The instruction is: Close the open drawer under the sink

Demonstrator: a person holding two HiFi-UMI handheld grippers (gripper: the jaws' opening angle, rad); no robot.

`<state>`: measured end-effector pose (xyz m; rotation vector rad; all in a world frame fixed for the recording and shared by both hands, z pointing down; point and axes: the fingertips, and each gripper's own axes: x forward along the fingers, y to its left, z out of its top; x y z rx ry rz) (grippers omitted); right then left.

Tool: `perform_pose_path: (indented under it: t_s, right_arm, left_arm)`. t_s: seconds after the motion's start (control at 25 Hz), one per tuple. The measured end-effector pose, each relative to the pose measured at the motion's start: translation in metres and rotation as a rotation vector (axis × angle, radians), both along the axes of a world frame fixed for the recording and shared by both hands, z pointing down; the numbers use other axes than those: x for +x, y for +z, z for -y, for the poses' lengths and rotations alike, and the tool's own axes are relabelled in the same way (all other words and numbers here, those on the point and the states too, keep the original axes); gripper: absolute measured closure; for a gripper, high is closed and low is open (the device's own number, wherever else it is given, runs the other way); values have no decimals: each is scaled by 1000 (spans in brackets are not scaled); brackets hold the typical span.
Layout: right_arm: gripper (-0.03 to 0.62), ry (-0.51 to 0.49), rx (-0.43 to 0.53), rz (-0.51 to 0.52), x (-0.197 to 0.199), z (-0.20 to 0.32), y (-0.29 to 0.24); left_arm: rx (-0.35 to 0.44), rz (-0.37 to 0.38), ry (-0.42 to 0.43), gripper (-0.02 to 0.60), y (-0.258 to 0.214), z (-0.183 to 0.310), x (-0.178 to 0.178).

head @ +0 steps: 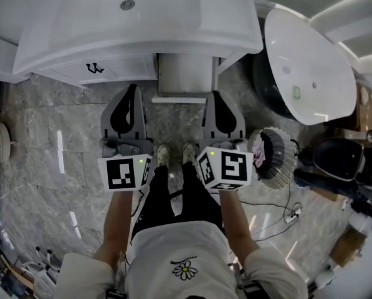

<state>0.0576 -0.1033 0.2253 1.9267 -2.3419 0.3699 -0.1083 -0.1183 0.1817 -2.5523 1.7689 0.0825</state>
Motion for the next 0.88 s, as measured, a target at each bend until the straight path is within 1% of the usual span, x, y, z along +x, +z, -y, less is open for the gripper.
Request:
perform_pose_path:
  t_s: [0.24, 0.44, 0.6, 0.88]
  right_arm:
    - [565, 12, -34, -18, 3, 15, 60]
    - [565, 14, -55, -9, 1, 18, 107]
    - [565, 3, -75, -11, -6, 18, 141]
    - [565, 10, -105, -67, -11, 15, 200]
  left_arm:
    - [-8, 8, 11, 563, 52, 13, 5]
    - [-44, -15, -13, 563, 103, 15, 2]
    - [-74, -2, -13, 563, 137, 14, 1]
    - [-103, -10, -45, 563, 191, 18, -7]
